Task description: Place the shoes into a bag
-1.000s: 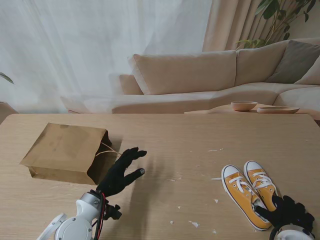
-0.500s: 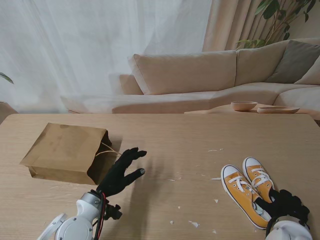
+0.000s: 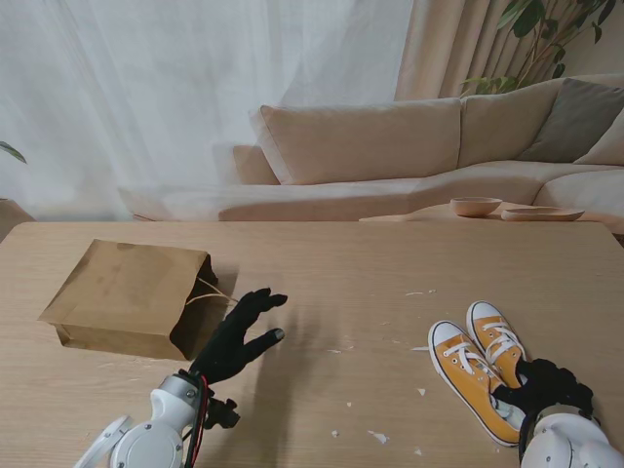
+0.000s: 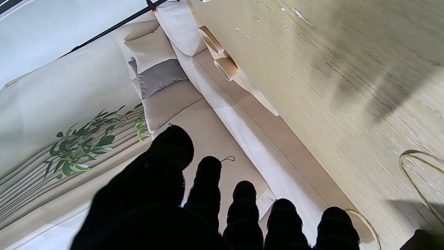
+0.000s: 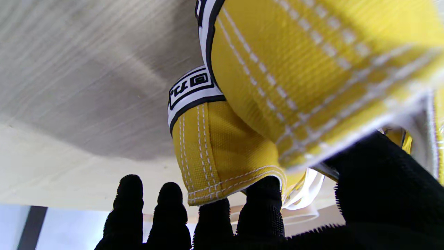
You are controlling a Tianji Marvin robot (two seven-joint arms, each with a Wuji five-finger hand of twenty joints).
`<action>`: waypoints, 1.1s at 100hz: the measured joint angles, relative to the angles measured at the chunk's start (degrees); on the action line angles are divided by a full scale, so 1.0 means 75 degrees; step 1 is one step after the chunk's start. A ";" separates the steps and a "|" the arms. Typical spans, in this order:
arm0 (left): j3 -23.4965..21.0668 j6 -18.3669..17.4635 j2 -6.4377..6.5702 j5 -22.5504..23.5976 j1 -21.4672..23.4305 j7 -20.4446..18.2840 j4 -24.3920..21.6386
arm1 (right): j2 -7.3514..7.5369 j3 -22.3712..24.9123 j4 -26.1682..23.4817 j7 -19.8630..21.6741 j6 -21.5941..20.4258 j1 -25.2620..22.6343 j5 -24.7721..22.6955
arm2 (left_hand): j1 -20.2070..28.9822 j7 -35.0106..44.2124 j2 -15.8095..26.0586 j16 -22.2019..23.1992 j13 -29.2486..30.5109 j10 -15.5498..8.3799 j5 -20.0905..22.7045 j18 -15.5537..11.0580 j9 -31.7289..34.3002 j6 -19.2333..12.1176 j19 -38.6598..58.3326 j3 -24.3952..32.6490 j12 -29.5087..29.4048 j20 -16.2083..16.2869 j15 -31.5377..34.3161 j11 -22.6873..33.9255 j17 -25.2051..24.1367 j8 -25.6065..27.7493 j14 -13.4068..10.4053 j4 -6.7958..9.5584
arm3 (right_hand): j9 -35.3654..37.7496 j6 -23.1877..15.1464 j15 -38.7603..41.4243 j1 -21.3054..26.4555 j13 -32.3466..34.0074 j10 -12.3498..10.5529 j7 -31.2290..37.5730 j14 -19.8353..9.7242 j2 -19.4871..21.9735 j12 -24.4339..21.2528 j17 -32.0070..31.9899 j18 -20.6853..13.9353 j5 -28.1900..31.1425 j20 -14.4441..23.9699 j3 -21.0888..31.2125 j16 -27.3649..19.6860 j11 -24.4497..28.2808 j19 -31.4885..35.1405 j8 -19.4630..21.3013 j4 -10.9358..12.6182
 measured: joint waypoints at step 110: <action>0.0104 0.0190 -0.0010 -0.0010 -0.0100 0.0007 0.0018 | 0.0056 -0.0018 0.0911 -0.0041 -0.0951 0.0951 0.0694 | 0.0000 0.0159 0.0000 0.0001 0.0000 0.0003 0.0173 0.0000 0.0001 0.0151 0.0000 0.0000 0.0076 0.0001 0.0000 0.0002 0.0000 0.0162 0.0000 0.0000 | 0.0003 -0.0704 0.0806 0.0798 0.0047 -0.0181 0.0992 -0.0052 -0.1282 0.0662 0.0058 0.0002 0.0891 0.0074 0.0774 0.0000 0.1640 -0.0057 -0.0353 -0.0741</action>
